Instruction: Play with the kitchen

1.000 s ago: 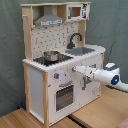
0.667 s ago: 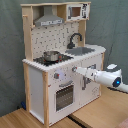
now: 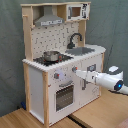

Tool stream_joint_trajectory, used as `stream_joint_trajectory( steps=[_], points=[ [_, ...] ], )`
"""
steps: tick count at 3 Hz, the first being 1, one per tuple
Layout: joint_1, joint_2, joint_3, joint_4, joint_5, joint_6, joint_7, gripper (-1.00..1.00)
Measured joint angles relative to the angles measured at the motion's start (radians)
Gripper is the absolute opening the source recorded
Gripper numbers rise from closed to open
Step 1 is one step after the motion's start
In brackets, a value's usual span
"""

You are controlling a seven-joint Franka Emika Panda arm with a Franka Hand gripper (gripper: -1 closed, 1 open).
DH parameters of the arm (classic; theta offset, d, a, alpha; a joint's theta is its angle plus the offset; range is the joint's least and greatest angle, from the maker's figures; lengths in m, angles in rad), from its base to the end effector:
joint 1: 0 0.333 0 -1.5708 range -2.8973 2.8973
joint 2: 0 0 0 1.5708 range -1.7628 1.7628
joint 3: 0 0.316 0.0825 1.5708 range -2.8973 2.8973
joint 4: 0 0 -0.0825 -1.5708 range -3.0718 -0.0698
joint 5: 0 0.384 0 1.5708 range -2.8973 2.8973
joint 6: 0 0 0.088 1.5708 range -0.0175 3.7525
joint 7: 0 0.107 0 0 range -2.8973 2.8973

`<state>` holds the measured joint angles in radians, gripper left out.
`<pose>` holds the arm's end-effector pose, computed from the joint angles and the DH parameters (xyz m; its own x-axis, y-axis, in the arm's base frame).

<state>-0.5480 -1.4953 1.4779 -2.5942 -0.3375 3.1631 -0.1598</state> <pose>0.2637 0.4025 0.3467 -0.0243 0.9290 -0.3693 0.0129 0.3697 0.9291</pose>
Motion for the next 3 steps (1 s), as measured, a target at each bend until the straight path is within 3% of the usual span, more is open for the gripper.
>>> stream_joint_trajectory(
  steps=[1, 2, 3],
  points=[
    [-0.061, 0.000, -0.009, 0.078, 0.000, -0.013, -0.040, 1.00],
    [-0.119, 0.000, -0.055, 0.148, 0.000, -0.013, -0.066, 1.00],
    [-0.137, 0.001, -0.136, 0.199, 0.000, -0.019, -0.093, 1.00]
  ],
)
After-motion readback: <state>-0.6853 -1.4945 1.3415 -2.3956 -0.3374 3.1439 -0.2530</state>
